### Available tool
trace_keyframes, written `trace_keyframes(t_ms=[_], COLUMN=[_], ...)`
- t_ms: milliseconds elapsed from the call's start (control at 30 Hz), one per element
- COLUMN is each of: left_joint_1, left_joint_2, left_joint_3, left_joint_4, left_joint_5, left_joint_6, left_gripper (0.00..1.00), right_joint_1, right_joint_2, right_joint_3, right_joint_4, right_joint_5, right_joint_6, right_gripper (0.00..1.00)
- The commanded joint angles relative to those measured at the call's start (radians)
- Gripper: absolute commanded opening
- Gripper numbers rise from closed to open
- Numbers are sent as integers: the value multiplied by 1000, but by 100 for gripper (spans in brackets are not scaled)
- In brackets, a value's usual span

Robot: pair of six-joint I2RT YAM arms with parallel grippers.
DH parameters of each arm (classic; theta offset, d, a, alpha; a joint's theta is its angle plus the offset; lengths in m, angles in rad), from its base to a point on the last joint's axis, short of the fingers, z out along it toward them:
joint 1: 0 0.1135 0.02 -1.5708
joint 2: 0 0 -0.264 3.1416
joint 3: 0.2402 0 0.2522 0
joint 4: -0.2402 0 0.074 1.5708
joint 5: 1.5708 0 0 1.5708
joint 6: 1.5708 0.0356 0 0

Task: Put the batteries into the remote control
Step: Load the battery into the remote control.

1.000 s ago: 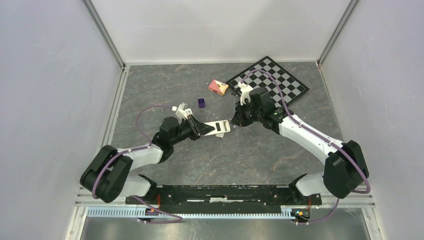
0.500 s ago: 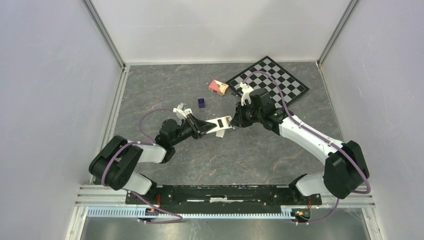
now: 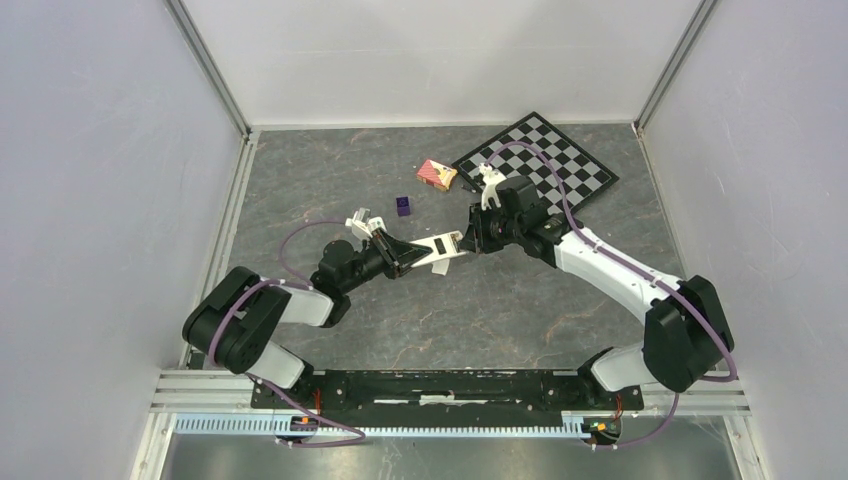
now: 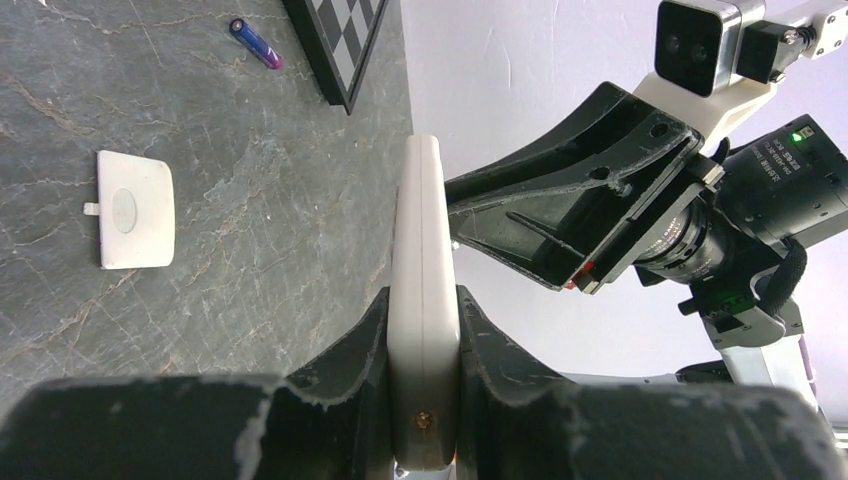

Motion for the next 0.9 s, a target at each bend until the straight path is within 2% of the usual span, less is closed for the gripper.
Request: trace_keyframes(t_ms=[0, 67, 167, 400, 500, 567, 667, 733, 867], left_joint_1=[1, 1, 1, 0, 3, 3, 2, 2, 2], left_joint_2=[12, 18, 25, 27, 22, 15, -2, -18, -75], left_joint_3=[3, 4, 4, 1, -2, -3, -8, -13, -12], left_joint_4=[127, 128, 133, 114, 113, 113, 104, 115, 91], left_joint_5=[20, 18, 14, 5, 7, 12, 26, 36, 36], left_joint_6=[-61, -75, -113, -161, -200, -235, -342, -421, -537], left_gripper=[2, 2, 2, 2, 2, 2, 2, 2, 2], right_joint_1=[3, 2, 2, -1, -7, -11, -17, -19, -19], right_joint_2=[14, 13, 2, -59, -114, -165, -267, -333, -434], right_joint_3=[42, 41, 39, 17, -30, -85, -195, -268, -407], right_joint_4=[24, 32, 45, 104, 160, 236, 384, 485, 706], right_joint_5=[16, 13, 8, 7, 10, -5, -1, 11, 32], right_joint_6=[35, 48, 71, 135, 165, 169, 210, 256, 362], right_gripper=[25, 27, 41, 58, 71, 81, 90, 95, 98])
